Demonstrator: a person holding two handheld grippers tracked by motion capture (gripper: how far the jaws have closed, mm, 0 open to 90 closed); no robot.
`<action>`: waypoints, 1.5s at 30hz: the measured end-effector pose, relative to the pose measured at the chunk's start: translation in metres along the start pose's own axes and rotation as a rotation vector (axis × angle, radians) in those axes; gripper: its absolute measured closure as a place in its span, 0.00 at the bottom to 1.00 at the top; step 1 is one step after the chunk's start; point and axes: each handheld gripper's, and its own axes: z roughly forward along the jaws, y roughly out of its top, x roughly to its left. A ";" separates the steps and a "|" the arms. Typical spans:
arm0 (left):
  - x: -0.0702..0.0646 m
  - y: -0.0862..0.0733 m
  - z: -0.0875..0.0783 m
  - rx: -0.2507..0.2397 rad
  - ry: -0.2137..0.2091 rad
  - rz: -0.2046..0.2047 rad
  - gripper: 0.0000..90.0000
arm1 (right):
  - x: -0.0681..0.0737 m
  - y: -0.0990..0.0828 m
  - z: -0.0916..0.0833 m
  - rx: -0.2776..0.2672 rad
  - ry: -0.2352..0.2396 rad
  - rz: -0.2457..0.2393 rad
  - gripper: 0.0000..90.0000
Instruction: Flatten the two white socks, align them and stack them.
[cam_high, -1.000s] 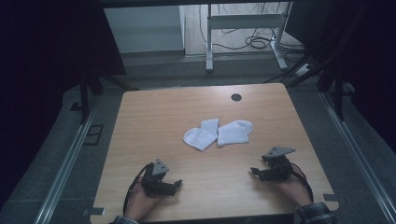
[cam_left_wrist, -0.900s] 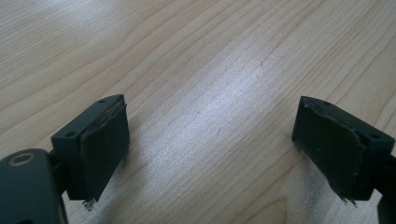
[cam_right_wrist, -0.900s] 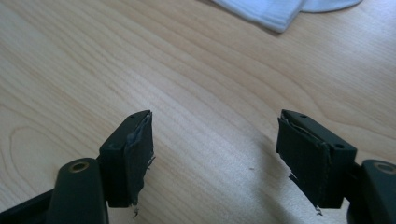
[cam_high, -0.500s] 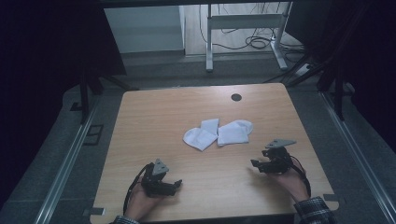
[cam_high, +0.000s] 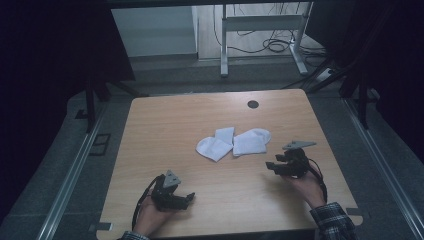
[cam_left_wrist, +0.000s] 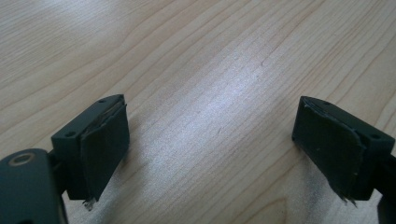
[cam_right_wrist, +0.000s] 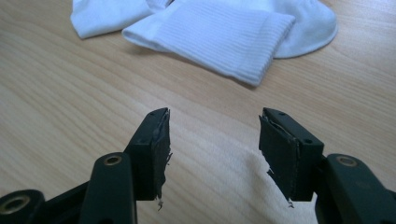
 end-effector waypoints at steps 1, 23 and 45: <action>0.000 0.000 0.000 0.000 0.000 0.000 0.12 | 0.000 0.002 0.001 0.003 -0.003 -0.001 0.49; 0.000 0.000 0.000 0.000 0.000 0.000 0.12 | -0.011 0.039 0.032 0.016 -0.125 -0.029 0.84; 0.000 0.000 0.000 -0.001 0.000 -0.001 0.12 | -0.015 0.038 0.066 0.070 -0.111 0.026 0.91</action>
